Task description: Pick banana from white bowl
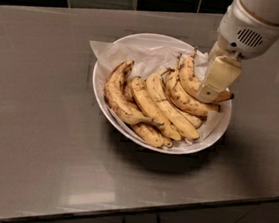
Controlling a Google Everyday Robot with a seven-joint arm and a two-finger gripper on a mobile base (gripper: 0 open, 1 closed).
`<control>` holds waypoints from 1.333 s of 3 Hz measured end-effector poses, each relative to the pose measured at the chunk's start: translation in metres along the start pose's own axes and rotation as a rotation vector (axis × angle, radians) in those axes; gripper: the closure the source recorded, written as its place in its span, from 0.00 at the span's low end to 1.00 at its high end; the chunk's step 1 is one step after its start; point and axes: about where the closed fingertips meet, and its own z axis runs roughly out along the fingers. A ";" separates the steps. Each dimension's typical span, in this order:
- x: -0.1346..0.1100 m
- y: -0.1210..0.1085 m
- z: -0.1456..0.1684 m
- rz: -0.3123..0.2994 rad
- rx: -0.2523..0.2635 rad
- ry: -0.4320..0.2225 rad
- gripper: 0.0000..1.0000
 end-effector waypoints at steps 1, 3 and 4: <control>-0.005 0.001 0.005 -0.012 -0.002 0.012 0.36; -0.009 0.000 0.019 -0.025 -0.017 0.044 0.35; -0.007 -0.005 0.023 -0.015 -0.010 0.052 0.36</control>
Offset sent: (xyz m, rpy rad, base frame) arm -0.0027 0.0110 -0.0205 -0.0469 0.0752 0.0307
